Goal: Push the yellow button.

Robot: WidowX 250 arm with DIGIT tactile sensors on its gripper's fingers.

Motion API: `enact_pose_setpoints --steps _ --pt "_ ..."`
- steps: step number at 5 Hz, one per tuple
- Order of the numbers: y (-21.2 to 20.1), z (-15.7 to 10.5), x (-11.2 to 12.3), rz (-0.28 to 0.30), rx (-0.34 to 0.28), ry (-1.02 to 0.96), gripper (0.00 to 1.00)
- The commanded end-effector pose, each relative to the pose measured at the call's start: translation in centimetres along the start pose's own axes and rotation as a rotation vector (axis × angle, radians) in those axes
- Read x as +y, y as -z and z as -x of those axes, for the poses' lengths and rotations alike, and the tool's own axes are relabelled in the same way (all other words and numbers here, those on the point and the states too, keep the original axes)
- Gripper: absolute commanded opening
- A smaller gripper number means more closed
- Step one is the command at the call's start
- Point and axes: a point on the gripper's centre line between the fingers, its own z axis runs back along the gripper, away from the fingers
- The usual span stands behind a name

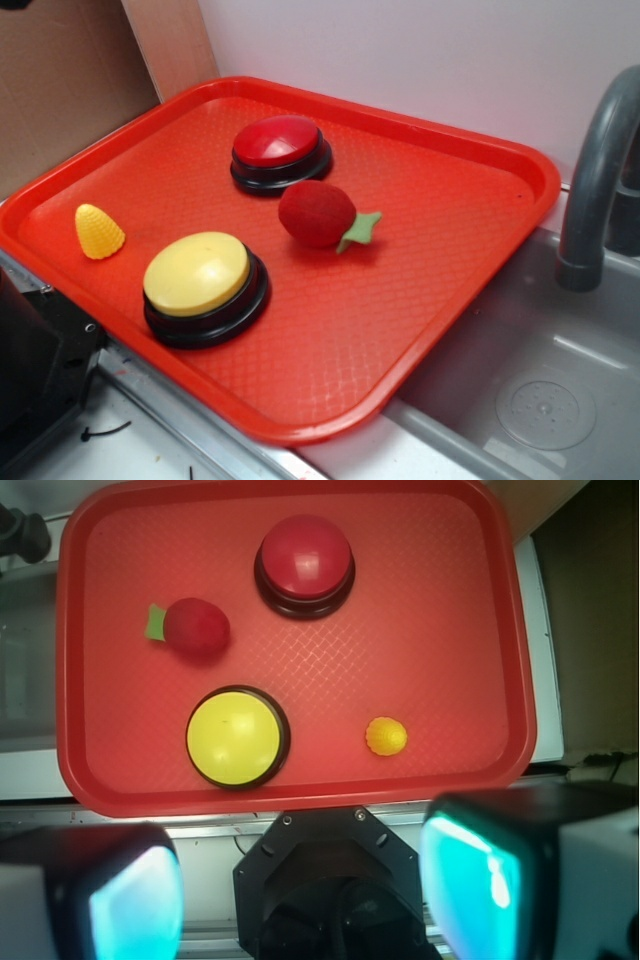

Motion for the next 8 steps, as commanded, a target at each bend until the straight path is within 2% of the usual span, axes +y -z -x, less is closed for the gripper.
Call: enact_pose_setpoints --steps 1,2,3,4,5,6,7,8 --pt "0.0 0.0 0.0 0.000 0.000 0.000 1.00" --pt "4.2 -2.2 -1.8 -0.055 0.029 0.160 1.00" --pt "9.0 -3.1 -3.1 -0.071 -0.005 0.249 1.00" --pt "13.3 -3.4 -4.6 -0.061 -0.006 0.299 1.00" --pt "15.9 -3.1 -5.0 -0.034 0.027 0.313 1.00" --pt "17.6 -2.8 -5.3 0.019 0.049 0.341 1.00" --pt "17.5 -2.0 -5.2 0.017 0.149 0.379 1.00" --pt "17.2 0.2 -5.0 0.029 0.135 0.358 1.00"
